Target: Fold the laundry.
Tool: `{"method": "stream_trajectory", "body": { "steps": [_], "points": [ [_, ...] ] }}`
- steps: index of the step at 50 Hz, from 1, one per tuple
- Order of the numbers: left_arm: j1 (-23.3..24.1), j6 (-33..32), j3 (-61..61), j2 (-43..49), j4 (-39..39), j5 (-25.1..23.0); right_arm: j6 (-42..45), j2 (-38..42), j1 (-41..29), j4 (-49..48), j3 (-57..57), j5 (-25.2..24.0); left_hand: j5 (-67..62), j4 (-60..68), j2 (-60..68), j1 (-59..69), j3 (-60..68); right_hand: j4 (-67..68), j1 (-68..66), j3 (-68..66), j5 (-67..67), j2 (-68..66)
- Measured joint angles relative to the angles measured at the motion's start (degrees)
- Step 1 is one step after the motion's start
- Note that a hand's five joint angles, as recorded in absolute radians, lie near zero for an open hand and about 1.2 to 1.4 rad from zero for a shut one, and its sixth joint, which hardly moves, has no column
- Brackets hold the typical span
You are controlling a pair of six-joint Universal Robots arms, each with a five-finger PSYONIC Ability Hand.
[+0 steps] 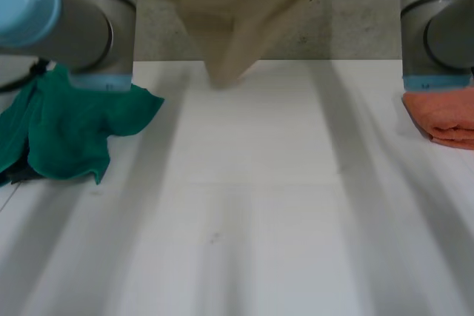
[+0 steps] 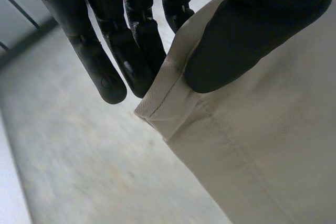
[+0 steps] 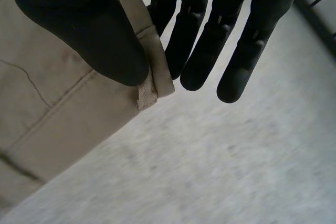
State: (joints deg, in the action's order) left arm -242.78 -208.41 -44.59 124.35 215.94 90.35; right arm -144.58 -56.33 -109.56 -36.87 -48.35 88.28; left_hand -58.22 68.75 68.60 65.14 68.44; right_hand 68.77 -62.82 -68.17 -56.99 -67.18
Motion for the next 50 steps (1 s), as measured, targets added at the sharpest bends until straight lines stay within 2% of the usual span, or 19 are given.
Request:
{"method": "stream_trajectory", "body": {
  "steps": [5, 12, 20, 24, 32, 38, 43, 47, 50],
  "points": [
    [-0.16, 0.82, -10.68, -1.65, -1.74, -0.09, -1.09, 1.33, 0.12, 7.03, -3.36, -0.26, 0.00, 0.00, 0.05, 0.04, 0.00, 0.00, 0.00, 0.00, 0.00, 0.00],
    [0.64, 0.19, -28.29, -0.72, -2.53, -0.77, -0.58, 7.52, 0.13, 13.71, -12.00, -1.30, 0.00, 0.00, 0.05, 0.08, 0.00, 0.00, 0.00, 0.00, 0.00, -0.49],
    [2.52, -1.99, -40.37, 1.04, -5.66, -0.72, 2.63, 12.30, -0.11, 21.78, -17.81, -1.46, 0.00, 0.00, 0.05, 0.08, 0.00, 0.00, 0.00, 0.00, 0.00, -0.54],
    [3.76, -3.43, -45.60, -1.95, -10.67, -0.54, 4.25, 9.15, 0.10, 28.25, -21.33, -1.26, 0.00, 0.00, 0.05, 0.08, 0.00, -0.01, 0.00, 0.00, 0.00, -0.55],
    [5.31, -4.61, -58.37, -19.90, -26.88, -0.32, 6.09, -6.55, 0.49, 42.27, -33.35, -1.70, 0.00, 0.00, 0.11, 0.08, 0.01, 0.00, 0.00, 0.01, 0.00, -0.76],
    [9.31, -5.11, -65.67, -31.86, -44.52, -0.58, 12.56, -17.85, 0.84, 54.13, -43.63, -1.93, 0.00, 0.01, 0.11, 0.08, 0.01, 0.00, 0.00, 0.00, 0.00, -0.76],
    [13.73, -5.15, -67.00, -35.55, -58.49, -1.02, 21.34, -23.46, 2.04, 62.28, -51.66, -1.69, 0.00, 0.00, 0.11, 0.08, 0.01, 0.00, 0.00, 0.00, 0.00, -0.76],
    [15.76, -5.17, -64.88, -35.28, -61.76, -1.04, 24.14, -24.67, 2.81, 64.13, -54.67, -1.70, 0.00, 0.01, 0.11, 0.08, 0.01, 0.00, 0.00, 0.00, 0.00, -0.76],
    [16.20, -5.26, -61.60, -33.15, -59.10, -0.89, 23.68, -24.71, 3.14, 63.26, -54.97, -1.80, 0.00, 0.01, 0.11, 0.08, 0.01, 0.00, 0.00, 0.00, -0.01, -0.76]
  ]
}}
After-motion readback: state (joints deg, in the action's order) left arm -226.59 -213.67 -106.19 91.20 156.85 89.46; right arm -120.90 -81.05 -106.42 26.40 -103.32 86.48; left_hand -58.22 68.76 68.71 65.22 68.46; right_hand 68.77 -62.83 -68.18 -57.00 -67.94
